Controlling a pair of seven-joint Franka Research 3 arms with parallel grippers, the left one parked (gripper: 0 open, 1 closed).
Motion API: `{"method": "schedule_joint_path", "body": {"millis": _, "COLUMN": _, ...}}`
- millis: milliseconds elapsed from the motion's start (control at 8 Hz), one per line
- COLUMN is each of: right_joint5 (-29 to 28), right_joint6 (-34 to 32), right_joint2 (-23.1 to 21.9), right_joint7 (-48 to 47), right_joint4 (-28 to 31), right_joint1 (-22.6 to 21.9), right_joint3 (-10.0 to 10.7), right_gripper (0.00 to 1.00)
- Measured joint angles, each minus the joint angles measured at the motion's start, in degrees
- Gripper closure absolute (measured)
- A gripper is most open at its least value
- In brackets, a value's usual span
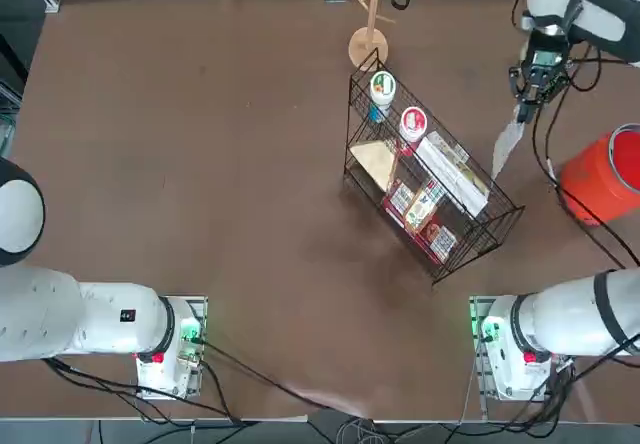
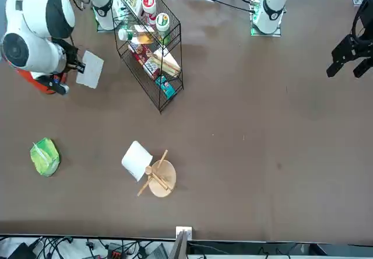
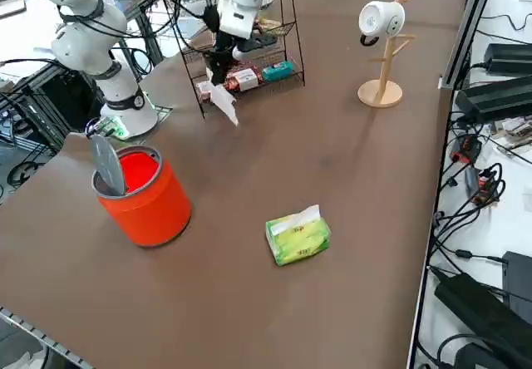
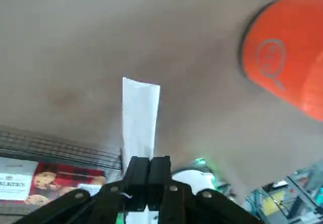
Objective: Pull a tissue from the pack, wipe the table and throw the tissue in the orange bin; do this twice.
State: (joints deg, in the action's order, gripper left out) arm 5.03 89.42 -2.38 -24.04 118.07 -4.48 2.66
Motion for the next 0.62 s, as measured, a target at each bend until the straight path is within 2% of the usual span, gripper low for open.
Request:
{"method": "schedule_joint_path", "body": {"millis": 375, "right_joint5": 6.4, "right_joint6": -8.0, "right_joint2": -3.0, "right_joint7": 11.5, "right_joint4": -4.0, "right_joint1": 6.9, "right_joint3": 0.4, "right_gripper": 0.99}}
{"method": "schedule_joint_path", "body": {"millis": 625, "right_joint5": 10.6, "right_joint6": -10.6, "right_joint2": -3.4, "right_joint7": 17.1, "right_joint4": -6.0, "right_joint1": 9.5, "right_joint3": 0.5, "right_gripper": 0.99}}
